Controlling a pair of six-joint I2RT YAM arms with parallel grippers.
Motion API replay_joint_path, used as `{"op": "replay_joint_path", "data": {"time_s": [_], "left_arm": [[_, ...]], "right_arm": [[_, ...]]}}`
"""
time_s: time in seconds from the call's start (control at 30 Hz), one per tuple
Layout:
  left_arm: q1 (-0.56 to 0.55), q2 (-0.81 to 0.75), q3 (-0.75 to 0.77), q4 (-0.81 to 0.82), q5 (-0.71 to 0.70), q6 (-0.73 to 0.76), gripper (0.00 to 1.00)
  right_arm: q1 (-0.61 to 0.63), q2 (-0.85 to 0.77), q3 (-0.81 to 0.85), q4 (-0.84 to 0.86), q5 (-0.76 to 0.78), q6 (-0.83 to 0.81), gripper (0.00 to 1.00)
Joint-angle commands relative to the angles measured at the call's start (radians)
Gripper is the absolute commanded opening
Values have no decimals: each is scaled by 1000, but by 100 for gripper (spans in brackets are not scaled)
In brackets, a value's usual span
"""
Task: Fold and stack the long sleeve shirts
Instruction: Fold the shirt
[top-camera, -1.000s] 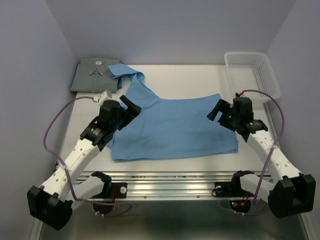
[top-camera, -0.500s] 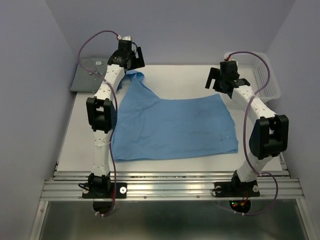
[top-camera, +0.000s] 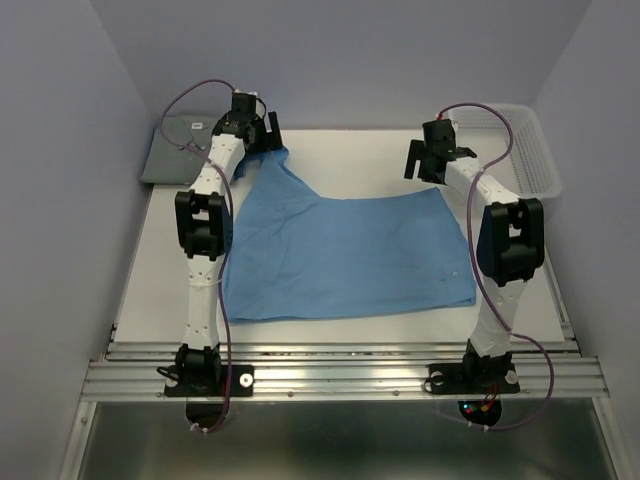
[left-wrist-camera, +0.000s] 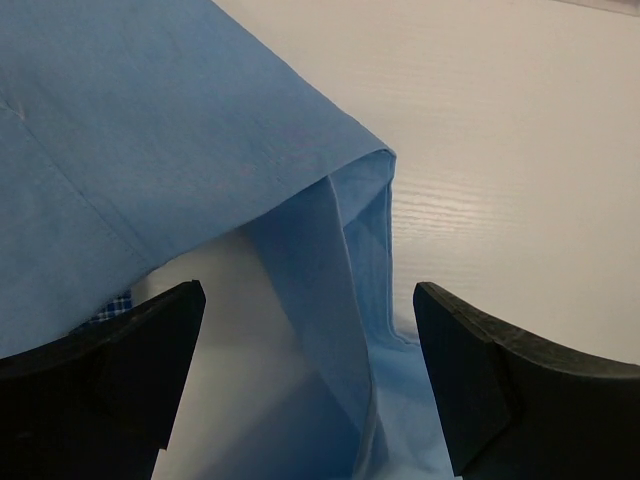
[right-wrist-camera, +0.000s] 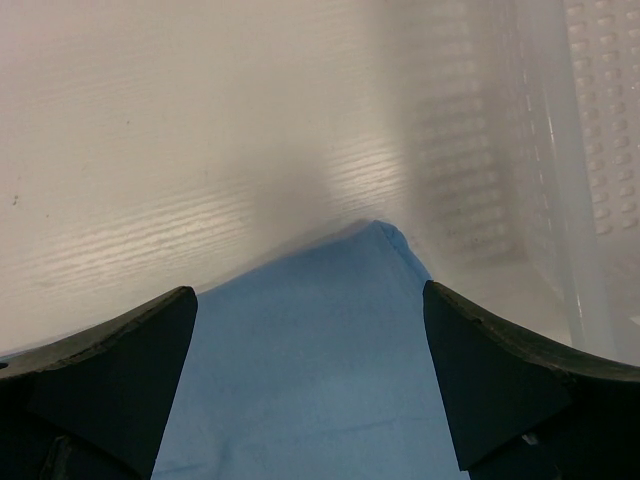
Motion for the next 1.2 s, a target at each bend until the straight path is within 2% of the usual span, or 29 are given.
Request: {"op": "replay_joint_path", "data": {"time_s": [0.0, 0.1, 0.13, 0.27, 0.37, 0.57, 0.67, 0.7, 0.8, 0.87, 0.97, 1.0, 1.1, 1.13, 1.17], "left_arm": [[15, 37, 27, 83, 1, -149, 99], [14, 12, -25, 168, 42, -206, 99], [12, 1, -82, 232, 32, -236, 99], [18, 38, -65, 254, -134, -337, 99], [26, 67, -37, 277, -191, -452, 99], [27, 37, -180, 442, -243, -666, 99], [27, 66, -109, 383, -312, -738, 98], [27, 85, -68, 361, -324, -768, 94], [27, 67, -121, 384, -356, -838, 91], [27, 55, -143, 465, -346, -850, 81], [27, 79, -79, 495, -292, -815, 18], [27, 81, -59, 496, -274, -798, 0], [26, 35, -72, 626, -144, -651, 0], [26, 11, -135, 727, -44, -575, 0], [26, -11, -166, 761, -5, -574, 0]], "right_arm": [[-4, 7, 57, 0, -2, 2, 100], [-4, 7, 48, 0, 1, 7, 100], [-4, 7, 45, 2, 1, 8, 100], [-4, 2, 24, 0, 7, 13, 100], [-4, -4, 2, 6, -6, 25, 100], [-4, -13, -58, 3, -13, 43, 100], [-4, -24, -75, -3, -13, 51, 100], [-4, -30, -79, -5, -13, 56, 100], [-4, -31, -84, -6, -20, 57, 100], [-4, -28, -82, -11, -22, 59, 100], [-4, -24, -84, -12, 15, 59, 100], [-4, -21, -78, -12, 26, 59, 100], [-4, 4, -26, -14, 76, 62, 100], [-4, 15, -10, -14, 84, 62, 100], [-4, 27, 7, -17, 90, 65, 100]]}}
